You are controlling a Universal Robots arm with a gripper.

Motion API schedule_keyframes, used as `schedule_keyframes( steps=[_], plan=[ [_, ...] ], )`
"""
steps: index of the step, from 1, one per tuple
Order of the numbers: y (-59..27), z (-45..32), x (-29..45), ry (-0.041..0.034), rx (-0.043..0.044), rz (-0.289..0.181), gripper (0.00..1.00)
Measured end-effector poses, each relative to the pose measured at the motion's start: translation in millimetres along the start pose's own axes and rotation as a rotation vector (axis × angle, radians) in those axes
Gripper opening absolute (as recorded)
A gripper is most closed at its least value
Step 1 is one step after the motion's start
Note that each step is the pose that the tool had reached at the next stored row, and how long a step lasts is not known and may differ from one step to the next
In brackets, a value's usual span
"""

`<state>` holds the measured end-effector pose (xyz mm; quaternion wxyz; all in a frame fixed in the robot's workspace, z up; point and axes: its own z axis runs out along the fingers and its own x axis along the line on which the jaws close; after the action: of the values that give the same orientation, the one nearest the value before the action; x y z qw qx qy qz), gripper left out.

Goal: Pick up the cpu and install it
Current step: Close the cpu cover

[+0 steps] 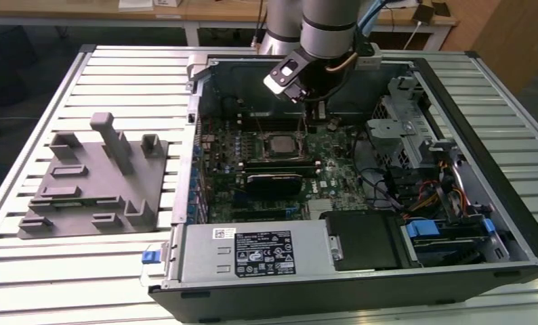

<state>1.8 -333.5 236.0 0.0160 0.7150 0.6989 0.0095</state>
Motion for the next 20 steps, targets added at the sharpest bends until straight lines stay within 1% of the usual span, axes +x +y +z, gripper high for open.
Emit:
schedule_keyframes(
  steps=[1, 4, 5, 6, 13, 18, 20],
  plan=[
    [0.0, 0.2, 0.0, -0.0002, 0.0096, 0.000, 0.11],
    [0.0, 0.6, 0.0, -0.0021, 0.0478, 0.000, 0.11],
    [0.0, 0.7, 0.0, -0.0027, 0.0574, -0.001, 0.11],
    [0.0, 0.7, -0.1, -0.0031, 0.0604, -0.001, 0.11],
    [-0.6, 0.8, 0.0, -0.0028, 0.0611, -0.001, 0.11],
    [-10.7, 1.2, -0.3, -0.0027, 0.0609, -0.001, 0.11],
    [-12.9, 1.9, -1.0, -0.0028, 0.0609, 0.000, 0.11]
  ],
)
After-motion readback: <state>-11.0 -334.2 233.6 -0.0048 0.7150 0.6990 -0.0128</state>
